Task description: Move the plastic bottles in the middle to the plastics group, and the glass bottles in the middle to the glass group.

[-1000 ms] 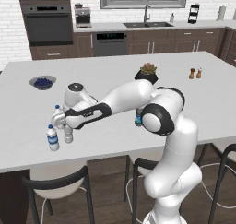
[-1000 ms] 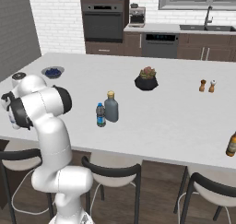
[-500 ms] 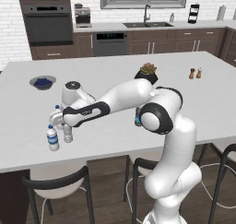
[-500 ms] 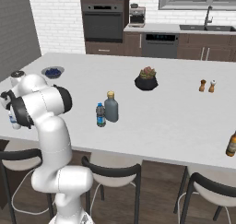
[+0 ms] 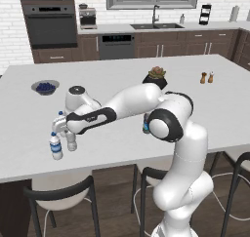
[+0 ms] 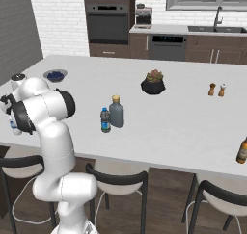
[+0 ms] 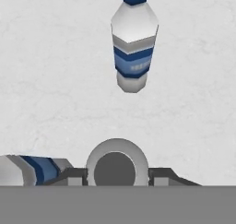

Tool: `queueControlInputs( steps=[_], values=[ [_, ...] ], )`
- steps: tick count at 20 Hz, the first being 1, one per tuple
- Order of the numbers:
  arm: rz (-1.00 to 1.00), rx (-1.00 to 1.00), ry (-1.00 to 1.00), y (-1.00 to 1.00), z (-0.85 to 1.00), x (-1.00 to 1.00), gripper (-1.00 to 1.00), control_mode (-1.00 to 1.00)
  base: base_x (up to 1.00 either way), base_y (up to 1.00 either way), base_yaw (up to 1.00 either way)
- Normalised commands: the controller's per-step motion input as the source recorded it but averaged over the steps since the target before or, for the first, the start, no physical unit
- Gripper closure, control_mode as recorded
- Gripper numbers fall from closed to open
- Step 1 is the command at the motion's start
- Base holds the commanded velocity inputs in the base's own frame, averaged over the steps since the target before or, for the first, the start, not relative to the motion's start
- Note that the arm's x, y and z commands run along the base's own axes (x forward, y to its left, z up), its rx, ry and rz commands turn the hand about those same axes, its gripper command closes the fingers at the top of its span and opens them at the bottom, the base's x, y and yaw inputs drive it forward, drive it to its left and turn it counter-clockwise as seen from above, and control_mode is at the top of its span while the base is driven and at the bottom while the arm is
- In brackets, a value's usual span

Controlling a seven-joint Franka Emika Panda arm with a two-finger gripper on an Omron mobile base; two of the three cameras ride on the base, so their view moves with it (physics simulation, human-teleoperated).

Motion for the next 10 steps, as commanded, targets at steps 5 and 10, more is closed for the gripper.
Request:
queueControlInputs(
  steps=[5,10],
  values=[
    [0.0,0.0,0.0,0.0,0.0,0.0,-1.0,-1.0,0.0,0.0,0.0],
    [0.0,0.0,0.0,0.0,0.0,0.0,-1.0,-1.0,0.0,0.0,0.0]
  ],
)
